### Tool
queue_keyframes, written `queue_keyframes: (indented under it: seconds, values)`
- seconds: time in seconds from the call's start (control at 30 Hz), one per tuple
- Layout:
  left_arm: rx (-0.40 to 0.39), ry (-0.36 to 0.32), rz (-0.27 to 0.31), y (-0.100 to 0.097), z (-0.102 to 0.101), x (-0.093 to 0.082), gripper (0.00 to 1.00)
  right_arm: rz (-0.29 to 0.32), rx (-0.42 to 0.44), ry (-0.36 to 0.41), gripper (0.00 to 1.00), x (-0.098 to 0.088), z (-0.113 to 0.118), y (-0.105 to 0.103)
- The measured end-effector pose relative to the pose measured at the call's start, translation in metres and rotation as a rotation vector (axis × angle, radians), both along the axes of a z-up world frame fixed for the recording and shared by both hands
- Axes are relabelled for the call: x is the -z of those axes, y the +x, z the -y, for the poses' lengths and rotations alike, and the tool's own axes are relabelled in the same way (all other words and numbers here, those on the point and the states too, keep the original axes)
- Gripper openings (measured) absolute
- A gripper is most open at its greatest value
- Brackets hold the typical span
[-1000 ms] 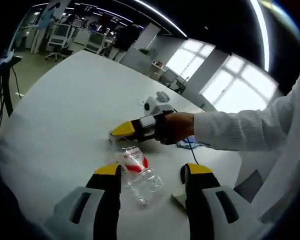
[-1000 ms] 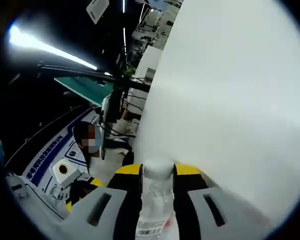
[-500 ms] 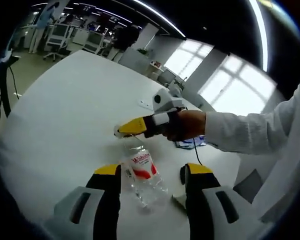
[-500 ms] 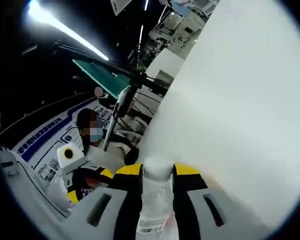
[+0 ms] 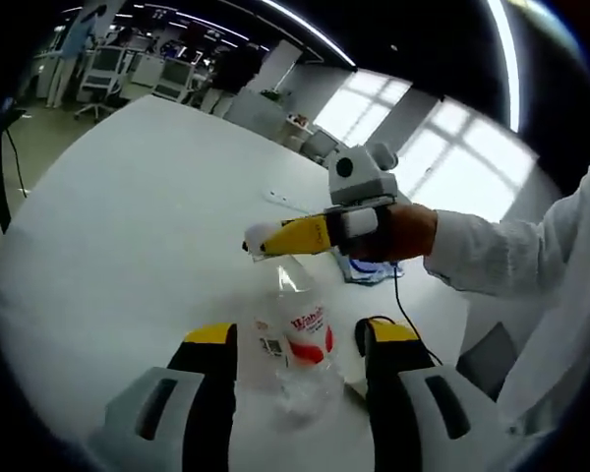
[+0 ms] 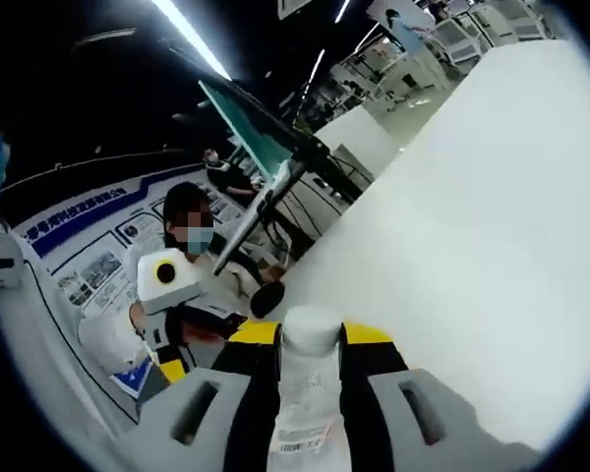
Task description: Arrange the tabletop items into an orderly group along one side of the table until the central work area is clear of visible clutter.
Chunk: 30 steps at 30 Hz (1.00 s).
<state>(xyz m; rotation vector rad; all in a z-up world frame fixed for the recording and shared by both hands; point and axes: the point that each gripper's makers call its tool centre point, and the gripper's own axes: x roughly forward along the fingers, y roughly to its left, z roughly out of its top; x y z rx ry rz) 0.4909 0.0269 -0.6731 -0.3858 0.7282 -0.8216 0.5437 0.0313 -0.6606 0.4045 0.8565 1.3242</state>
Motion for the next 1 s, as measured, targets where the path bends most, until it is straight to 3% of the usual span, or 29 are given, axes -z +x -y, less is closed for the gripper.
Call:
queue_keyframes:
  seconds: [0.47,0.67,0.77,0.8,0.83,1.0]
  values:
    - [0.197,0.02,0.051,-0.01,0.027,0.016,0.49,0.161,-0.029,-0.015,0.2,-0.023,0.005,-0.024]
    - [0.263,0.045,0.042,-0.017,0.035,0.026,0.46,0.232,-0.038,-0.042,0.2,-0.03,0.007,-0.033]
    - [0.295,0.033,0.062,-0.02,0.039,0.025,0.43,0.253,-0.032,-0.052,0.2,-0.032,0.009,-0.037]
    - [0.36,0.008,0.102,-0.026,0.044,0.02,0.4,0.258,-0.026,-0.054,0.2,-0.032,0.01,-0.036]
    - [0.339,0.021,0.124,-0.021,0.044,0.02,0.4,0.264,-0.02,-0.054,0.2,-0.032,0.012,-0.037]
    - [0.377,0.016,0.152,-0.024,0.045,0.016,0.39,0.293,0.028,-0.049,0.19,-0.036,0.021,-0.038]
